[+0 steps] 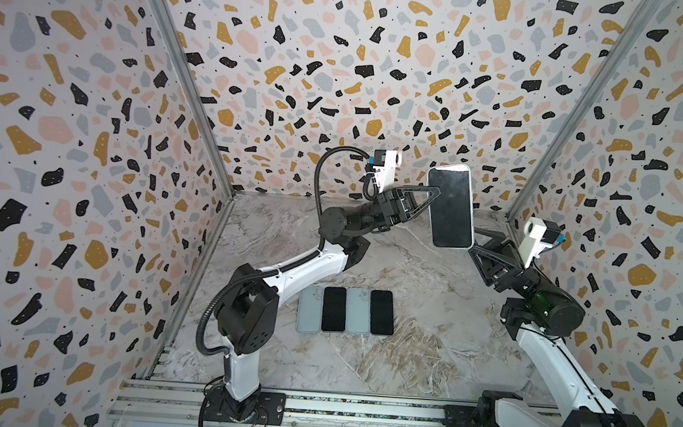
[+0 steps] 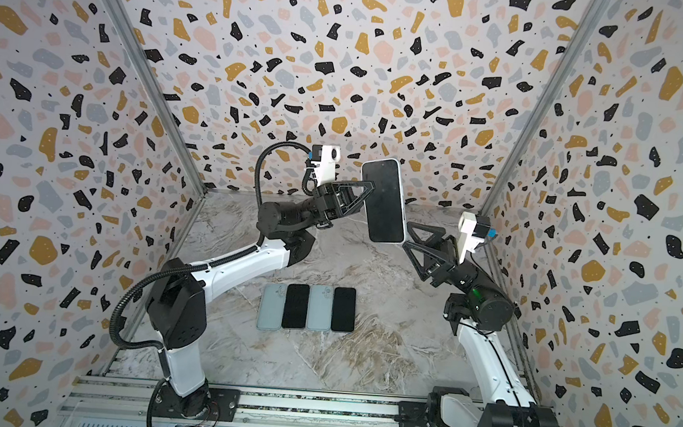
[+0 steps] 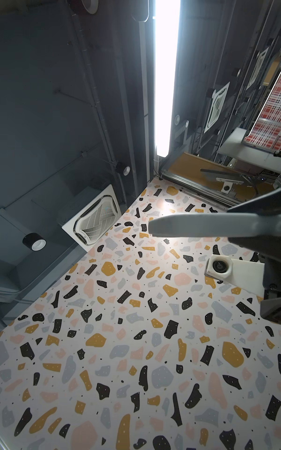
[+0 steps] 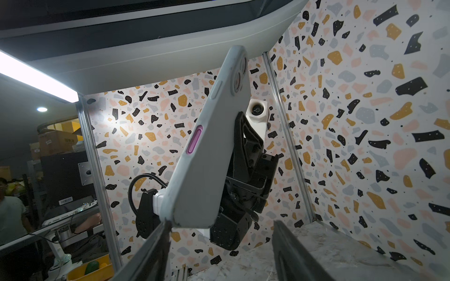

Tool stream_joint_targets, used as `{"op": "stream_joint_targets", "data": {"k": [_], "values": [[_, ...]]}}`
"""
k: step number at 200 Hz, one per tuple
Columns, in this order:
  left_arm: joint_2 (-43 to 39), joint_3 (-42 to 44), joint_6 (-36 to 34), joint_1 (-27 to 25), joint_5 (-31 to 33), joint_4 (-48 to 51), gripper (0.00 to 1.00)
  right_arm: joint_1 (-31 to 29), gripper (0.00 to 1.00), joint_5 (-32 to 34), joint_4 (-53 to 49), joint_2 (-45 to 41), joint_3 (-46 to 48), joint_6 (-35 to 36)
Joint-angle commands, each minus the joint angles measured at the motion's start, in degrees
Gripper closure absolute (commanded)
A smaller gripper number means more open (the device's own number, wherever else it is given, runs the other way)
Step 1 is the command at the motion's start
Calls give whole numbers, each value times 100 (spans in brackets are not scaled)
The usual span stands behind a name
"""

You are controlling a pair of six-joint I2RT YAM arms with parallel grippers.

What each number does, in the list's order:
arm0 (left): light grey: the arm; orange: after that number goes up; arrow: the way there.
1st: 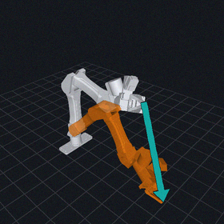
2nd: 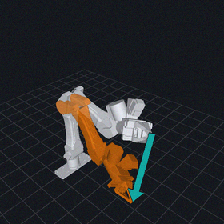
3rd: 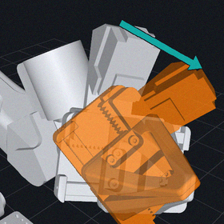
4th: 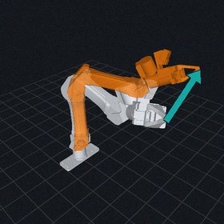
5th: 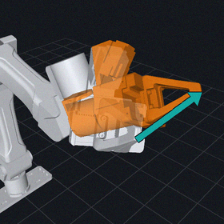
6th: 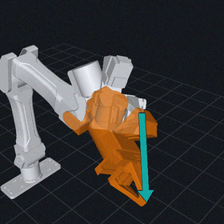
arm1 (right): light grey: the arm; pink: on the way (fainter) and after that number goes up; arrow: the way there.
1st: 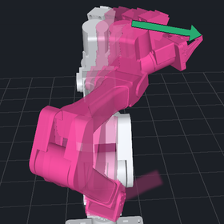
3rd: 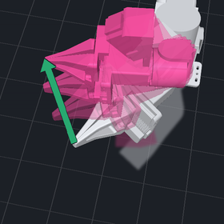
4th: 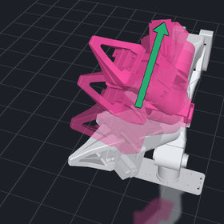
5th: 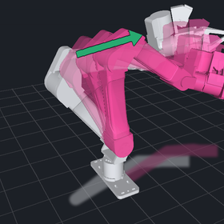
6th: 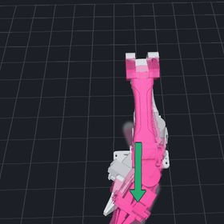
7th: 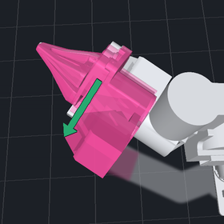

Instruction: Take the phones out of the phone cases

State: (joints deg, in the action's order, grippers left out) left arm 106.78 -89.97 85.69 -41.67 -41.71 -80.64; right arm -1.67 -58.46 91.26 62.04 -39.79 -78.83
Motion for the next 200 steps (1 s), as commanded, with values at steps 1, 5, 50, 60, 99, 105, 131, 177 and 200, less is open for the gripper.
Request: {"op": "stream_joint_targets", "data": {"k": [1, 5, 50, 60, 99, 105, 131, 177, 200], "values": [[-84, -215, 12, -30, -183, -320, 100, -84, 32, -174, 1298, -154, -101, -280], [-71, -208, -28, -34, -165, -268, 100, -120, 32, -195, 1145, -195, -96, -177], [-23, -104, 52, -43, -112, -399, 100, -452, 34, -259, -214, -692, -54, 932], [-43, -71, 19, -43, -96, -370, 100, -457, 34, -292, -330, -771, -44, 983], [-113, -41, -67, -43, -98, -286, 100, -457, 38, -218, -811, -1045, 129, 1333], [-135, -4, -78, -43, -100, -281, 100, -457, 38, -225, -776, -1029, 123, 1298], [-313, 195, -379, -41, -87, -41, 100, -461, 42, -212, -755, -917, 25, 1291], [-1189, 827, -2190, -4, 405, 1994, 100, -457, 46, -154, -465, -681, -90, 1133], [-1215, 841, -1995, 1, 375, 1807, 100, -466, 49, -123, -350, -598, -108, 1077]]}}
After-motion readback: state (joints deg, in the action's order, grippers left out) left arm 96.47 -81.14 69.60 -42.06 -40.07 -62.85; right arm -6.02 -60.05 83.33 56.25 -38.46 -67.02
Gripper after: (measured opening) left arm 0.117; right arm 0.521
